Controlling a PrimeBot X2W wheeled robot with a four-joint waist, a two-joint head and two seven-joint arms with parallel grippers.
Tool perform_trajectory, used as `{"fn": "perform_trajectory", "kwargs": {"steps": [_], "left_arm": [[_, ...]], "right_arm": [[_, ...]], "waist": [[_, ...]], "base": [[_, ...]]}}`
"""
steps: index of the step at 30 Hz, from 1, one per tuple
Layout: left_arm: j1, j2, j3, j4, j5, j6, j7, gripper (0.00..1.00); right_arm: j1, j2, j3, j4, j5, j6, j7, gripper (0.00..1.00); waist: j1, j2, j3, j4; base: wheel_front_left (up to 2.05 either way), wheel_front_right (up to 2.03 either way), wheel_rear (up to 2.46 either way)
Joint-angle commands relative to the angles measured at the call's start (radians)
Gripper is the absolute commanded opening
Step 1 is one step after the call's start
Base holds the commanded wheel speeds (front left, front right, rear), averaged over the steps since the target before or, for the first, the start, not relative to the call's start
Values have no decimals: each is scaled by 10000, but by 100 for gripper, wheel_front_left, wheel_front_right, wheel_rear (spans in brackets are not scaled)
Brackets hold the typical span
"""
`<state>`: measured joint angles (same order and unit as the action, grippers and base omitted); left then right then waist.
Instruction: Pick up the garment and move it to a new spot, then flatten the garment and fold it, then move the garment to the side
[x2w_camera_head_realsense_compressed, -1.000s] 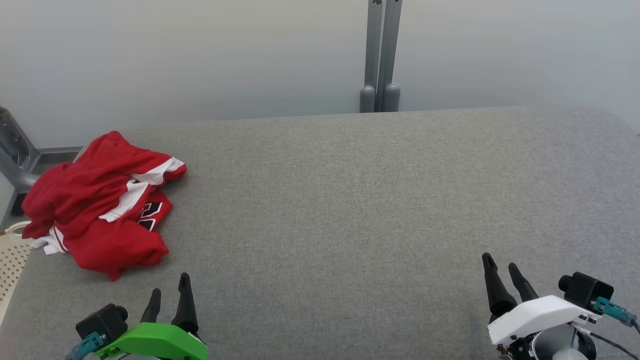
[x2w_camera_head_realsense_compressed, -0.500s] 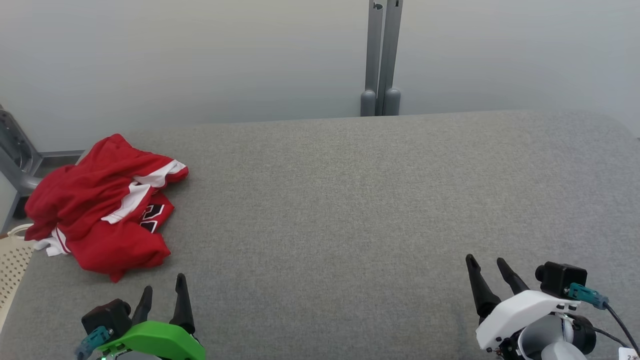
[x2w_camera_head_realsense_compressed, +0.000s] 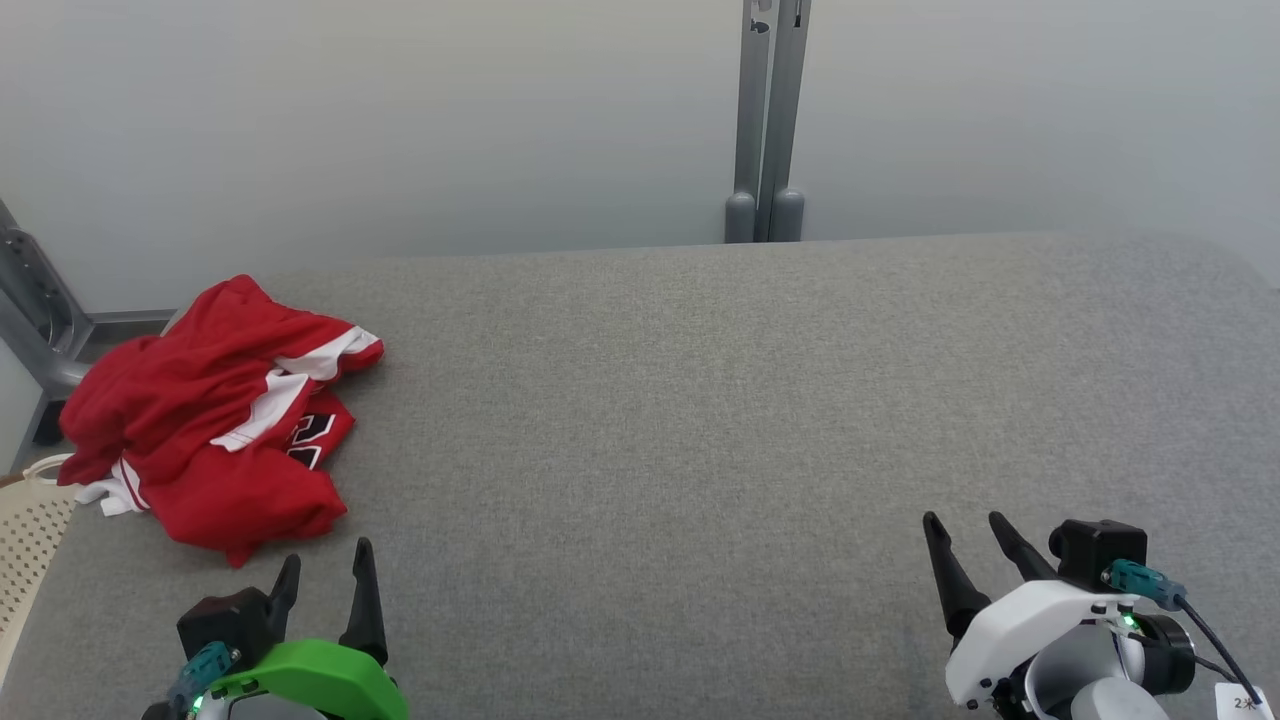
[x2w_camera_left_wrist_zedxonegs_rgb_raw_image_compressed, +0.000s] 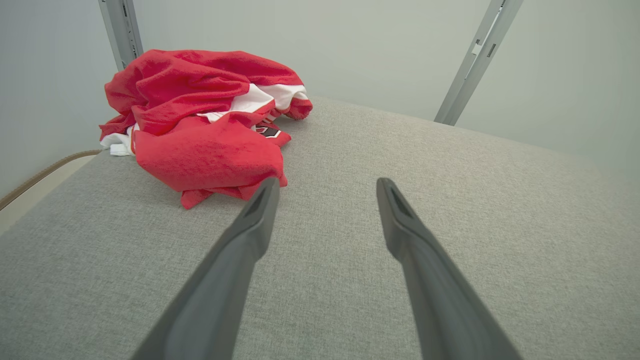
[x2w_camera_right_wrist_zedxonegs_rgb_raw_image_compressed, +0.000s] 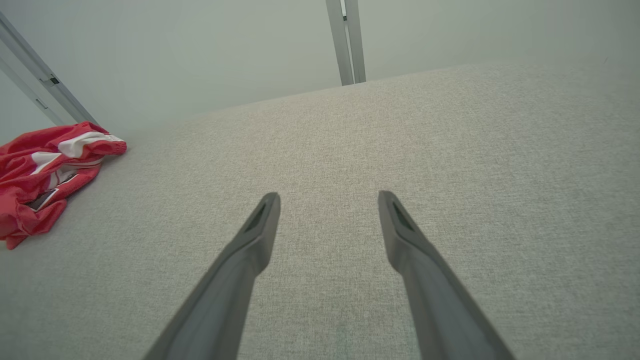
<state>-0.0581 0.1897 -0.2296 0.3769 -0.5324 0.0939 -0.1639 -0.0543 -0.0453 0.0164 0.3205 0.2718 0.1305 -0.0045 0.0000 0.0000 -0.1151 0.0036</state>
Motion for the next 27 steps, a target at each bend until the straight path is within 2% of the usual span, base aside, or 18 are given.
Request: {"fn": "perform_trajectory", "kwargs": {"steps": [1,27], "left_arm": [[-133,131,-43,-5,250,41,-65,100],[188,391,-500,30,1494,502,-259,100]], "right_arm": [[-199,-57,32,26,-273,3,-38,100],[-293,-70,444,526,-1939,4,-275,100]], "waist": [[0,0,-12,-2],[0,0,-280,-22]], "base": [[0,0,0],[0,0,0]]}}
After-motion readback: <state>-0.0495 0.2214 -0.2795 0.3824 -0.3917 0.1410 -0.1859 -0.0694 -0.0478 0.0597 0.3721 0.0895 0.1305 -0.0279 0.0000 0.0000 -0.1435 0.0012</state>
